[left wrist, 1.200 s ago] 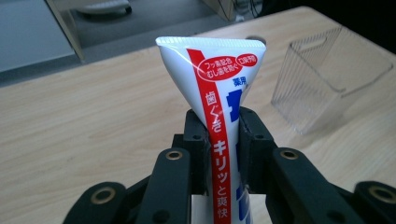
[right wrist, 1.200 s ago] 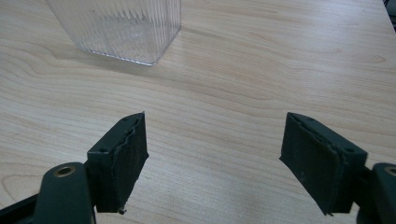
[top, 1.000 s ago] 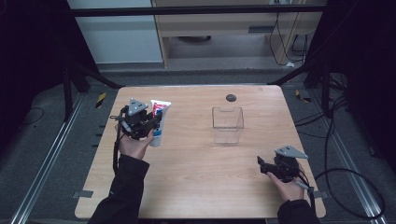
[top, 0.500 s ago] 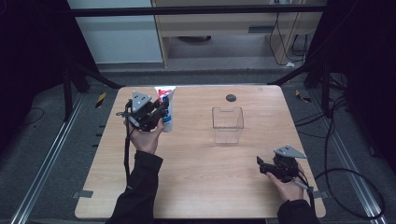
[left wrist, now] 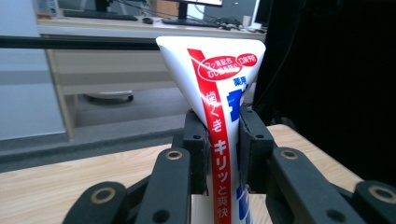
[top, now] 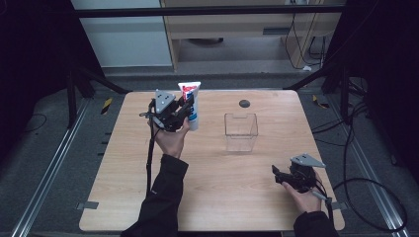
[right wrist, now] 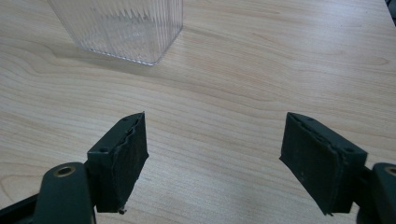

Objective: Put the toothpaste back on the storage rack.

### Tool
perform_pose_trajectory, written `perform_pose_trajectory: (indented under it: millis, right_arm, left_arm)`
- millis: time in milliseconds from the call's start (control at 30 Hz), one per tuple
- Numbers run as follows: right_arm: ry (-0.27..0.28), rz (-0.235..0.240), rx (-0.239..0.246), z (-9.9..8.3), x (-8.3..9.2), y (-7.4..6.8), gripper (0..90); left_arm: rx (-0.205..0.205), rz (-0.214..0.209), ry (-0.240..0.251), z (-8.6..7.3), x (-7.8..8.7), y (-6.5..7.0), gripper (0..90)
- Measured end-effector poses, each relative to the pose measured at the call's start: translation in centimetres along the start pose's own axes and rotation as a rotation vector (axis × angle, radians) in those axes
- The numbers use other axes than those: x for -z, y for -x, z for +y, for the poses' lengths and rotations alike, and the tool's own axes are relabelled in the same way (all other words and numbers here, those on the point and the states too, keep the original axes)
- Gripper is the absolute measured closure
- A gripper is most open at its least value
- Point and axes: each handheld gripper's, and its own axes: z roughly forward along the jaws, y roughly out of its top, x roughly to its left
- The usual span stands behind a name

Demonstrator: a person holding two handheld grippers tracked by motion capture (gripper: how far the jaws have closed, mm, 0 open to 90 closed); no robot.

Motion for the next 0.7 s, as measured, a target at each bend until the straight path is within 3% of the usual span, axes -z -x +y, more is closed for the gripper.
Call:
perform_pose_trajectory:
  millis: [133,267,533,700]
  right_arm:
    - [-0.001,0.000,0.000,0.0,0.0,0.0,22.6]
    - [0.003,-0.003,0.004,0.0,0.0,0.1,22.6]
    - [0.007,-0.001,0.004,0.0,0.0,0.1,22.7]
    - [0.005,-0.002,0.003,0.0,0.0,0.2,22.7]
  left_arm:
    - [0.004,-0.005,0.022,0.1,-0.4,0.8,75.3]
    - [-0.016,-0.006,0.021,0.3,-1.1,1.6,75.3]
    - [0.016,-0.025,0.050,0.6,-2.2,2.3,75.3]
    - [-0.001,-0.038,0.068,1.2,-2.7,3.4,75.3]
